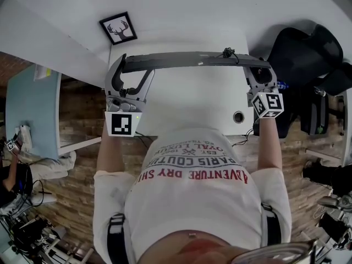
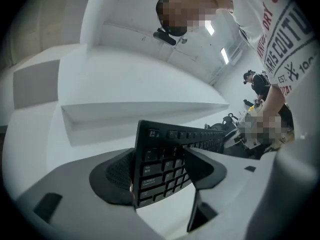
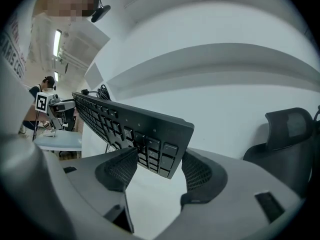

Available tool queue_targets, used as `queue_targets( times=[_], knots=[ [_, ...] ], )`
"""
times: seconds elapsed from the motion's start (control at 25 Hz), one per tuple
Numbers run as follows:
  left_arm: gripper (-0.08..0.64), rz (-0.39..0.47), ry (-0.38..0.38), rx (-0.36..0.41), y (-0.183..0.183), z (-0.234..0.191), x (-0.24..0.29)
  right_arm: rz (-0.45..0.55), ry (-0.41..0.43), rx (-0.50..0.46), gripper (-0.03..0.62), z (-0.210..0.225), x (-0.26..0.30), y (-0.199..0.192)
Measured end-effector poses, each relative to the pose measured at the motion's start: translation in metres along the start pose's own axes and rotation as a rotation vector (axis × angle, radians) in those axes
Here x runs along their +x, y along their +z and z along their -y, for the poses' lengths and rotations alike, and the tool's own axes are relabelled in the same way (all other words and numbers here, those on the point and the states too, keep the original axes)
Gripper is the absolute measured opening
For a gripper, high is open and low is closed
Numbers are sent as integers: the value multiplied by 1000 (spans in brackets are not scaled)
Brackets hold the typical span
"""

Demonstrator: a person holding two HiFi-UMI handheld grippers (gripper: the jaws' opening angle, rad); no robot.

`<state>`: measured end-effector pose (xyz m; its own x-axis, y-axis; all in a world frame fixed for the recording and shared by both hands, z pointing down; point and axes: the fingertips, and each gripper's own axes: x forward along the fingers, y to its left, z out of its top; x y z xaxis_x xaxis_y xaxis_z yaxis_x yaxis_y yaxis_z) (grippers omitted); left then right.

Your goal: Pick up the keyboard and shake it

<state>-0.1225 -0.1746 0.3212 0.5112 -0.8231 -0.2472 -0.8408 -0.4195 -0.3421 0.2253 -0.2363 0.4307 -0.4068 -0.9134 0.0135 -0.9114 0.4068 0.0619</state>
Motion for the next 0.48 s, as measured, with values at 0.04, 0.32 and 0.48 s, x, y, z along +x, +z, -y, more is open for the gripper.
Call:
queue_targets(
  times=[0.04, 0.32, 0.48],
  knots=[
    [316, -2, 1, -2, 0, -1, 1, 0, 0, 0, 276, 0, 0, 0],
    [316, -65, -15, -82, -17, -9, 6, -81, 5, 8, 279, -5, 4, -6],
    [316, -139, -36, -144, -40, -31, 4, -167, 60, 16, 278, -22, 10, -8]
  ],
)
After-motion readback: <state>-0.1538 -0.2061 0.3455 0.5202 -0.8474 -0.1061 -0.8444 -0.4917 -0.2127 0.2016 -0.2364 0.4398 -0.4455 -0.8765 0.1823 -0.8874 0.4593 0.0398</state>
